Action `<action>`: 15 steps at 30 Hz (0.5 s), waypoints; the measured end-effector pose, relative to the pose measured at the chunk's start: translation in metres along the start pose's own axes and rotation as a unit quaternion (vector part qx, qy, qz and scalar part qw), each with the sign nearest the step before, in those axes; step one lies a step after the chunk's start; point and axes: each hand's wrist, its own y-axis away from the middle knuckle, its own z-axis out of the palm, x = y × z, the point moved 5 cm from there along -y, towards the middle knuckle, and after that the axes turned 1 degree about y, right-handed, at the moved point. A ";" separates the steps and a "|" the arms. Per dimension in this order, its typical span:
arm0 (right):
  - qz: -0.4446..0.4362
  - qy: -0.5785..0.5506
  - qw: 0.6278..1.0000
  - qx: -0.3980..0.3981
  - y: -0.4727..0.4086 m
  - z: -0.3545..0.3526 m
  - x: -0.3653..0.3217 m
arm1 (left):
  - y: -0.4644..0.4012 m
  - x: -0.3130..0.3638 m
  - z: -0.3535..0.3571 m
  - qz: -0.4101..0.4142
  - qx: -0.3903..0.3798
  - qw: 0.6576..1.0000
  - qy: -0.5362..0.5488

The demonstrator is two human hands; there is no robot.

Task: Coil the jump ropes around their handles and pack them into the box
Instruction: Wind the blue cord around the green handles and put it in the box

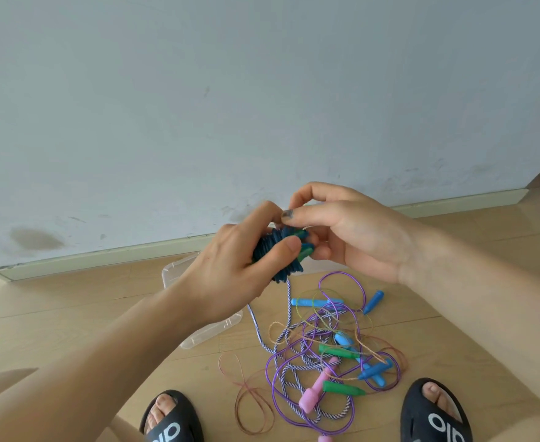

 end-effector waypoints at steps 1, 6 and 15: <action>-0.012 0.016 1.000 0.006 0.001 0.000 0.000 | 0.001 -0.001 0.001 -0.006 -0.002 1.000 0.008; -0.069 0.117 0.991 0.018 0.005 -0.007 -0.012 | 0.002 -0.002 0.001 -0.022 -0.014 0.998 0.050; -0.134 0.389 0.911 -0.029 0.017 -0.006 -0.030 | 0.001 -0.008 -0.004 0.032 -0.060 0.986 -0.151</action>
